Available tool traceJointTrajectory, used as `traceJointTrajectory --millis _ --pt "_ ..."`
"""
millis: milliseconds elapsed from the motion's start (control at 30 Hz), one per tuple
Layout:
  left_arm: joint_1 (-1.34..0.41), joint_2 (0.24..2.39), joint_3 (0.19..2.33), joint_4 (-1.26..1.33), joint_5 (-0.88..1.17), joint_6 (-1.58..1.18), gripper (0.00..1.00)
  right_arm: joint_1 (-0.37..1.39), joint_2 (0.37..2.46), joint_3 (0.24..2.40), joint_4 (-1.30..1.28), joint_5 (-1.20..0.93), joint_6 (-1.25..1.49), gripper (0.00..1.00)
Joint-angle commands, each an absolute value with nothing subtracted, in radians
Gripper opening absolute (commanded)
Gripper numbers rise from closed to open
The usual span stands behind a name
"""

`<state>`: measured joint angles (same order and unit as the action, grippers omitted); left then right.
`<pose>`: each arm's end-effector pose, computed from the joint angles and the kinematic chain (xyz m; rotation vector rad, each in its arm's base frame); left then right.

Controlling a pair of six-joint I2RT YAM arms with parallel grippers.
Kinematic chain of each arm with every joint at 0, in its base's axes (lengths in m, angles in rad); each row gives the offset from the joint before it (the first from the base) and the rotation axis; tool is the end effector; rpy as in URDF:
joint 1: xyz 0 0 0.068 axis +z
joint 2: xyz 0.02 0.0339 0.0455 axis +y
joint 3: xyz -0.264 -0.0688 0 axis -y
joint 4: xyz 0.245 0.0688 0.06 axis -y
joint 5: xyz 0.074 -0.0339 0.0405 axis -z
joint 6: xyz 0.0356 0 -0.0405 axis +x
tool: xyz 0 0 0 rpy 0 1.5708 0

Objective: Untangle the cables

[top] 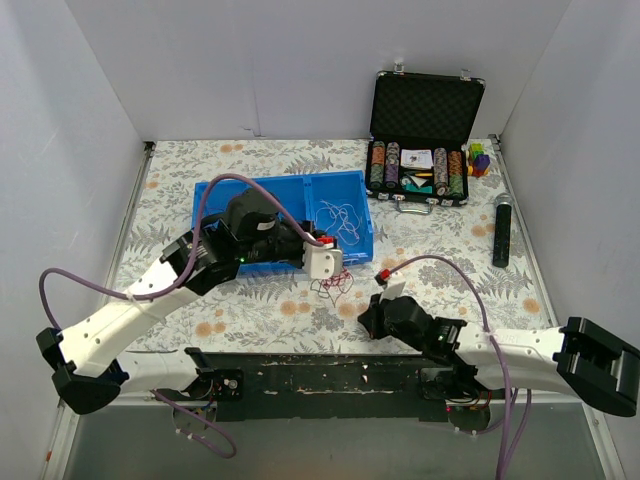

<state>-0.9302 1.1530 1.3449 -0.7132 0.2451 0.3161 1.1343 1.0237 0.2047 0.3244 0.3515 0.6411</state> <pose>0.1342 -0.1944 0.4064 1.3673 1.6422 -0.6232 0.0907 0.1655 0.1500 -0.2974 2.0955 0.7384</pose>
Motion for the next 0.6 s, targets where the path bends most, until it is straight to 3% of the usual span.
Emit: traceJointTrajectory --millis 0,67,200,367,567 --pt "-0.923 1.094 1.428 -0.706 0.193 0.376 0.0 1.138 0.956 0.16 0.252 0.39 0.738 0.01" --pt "-0.923 1.092 1.446 -0.745 0.213 0.377 0.0 1.14 0.911 0.161 0.25 0.364 0.703 0.01" --pt "-0.923 1.054 1.378 -0.772 0.245 0.425 0.0 1.14 0.754 0.193 0.235 0.364 0.6 0.3" --pt "-0.923 1.009 1.31 -0.77 0.272 0.482 0.0 1.14 0.658 0.279 0.225 0.402 0.418 0.52" --pt "-0.923 1.012 1.312 -0.767 0.287 0.483 0.0 1.138 0.676 0.267 0.391 0.378 0.235 0.74"
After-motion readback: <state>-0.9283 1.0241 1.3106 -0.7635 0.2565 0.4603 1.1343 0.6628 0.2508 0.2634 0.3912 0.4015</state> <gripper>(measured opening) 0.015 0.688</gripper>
